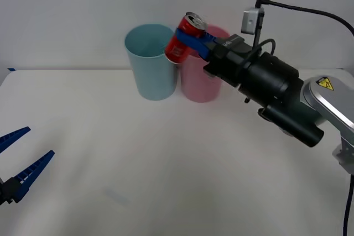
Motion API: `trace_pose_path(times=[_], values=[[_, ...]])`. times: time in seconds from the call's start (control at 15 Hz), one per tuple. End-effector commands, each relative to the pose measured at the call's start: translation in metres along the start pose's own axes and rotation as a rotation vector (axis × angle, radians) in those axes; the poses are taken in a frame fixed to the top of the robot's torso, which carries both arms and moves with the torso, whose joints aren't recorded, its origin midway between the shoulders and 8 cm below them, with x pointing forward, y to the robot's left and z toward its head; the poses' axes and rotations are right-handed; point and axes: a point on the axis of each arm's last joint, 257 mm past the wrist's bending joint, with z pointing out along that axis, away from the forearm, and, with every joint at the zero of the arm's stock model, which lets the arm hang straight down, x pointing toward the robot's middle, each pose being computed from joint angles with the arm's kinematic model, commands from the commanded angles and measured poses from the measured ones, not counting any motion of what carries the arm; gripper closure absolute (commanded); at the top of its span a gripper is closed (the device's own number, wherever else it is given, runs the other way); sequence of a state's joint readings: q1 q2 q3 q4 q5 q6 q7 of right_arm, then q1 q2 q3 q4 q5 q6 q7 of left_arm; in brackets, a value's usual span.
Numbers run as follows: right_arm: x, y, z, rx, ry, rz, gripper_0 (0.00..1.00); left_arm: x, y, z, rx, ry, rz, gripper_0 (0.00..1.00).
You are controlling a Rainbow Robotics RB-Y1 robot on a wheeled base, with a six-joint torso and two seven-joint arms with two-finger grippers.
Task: Grasp the object on the table and drop it into the matching bin: aluminum can to the light blue bin, PET bottle to the pink bin.
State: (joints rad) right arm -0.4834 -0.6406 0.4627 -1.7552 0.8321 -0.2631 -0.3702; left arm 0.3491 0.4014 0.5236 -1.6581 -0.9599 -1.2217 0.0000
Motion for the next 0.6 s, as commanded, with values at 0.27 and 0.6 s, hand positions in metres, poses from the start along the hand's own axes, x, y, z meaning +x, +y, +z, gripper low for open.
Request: trace_pose_path(times=[0.27,0.6], values=[[-0.004,-0.015,0.082,0.070,0.007,-0.048,1.00,0.000,0.000,0.000,0.000,0.000,0.000,0.00],[-0.001,-0.048,0.151,0.153,0.042,-0.091,1.00,0.000,0.000,0.000,0.000,0.000,0.000,0.00]])
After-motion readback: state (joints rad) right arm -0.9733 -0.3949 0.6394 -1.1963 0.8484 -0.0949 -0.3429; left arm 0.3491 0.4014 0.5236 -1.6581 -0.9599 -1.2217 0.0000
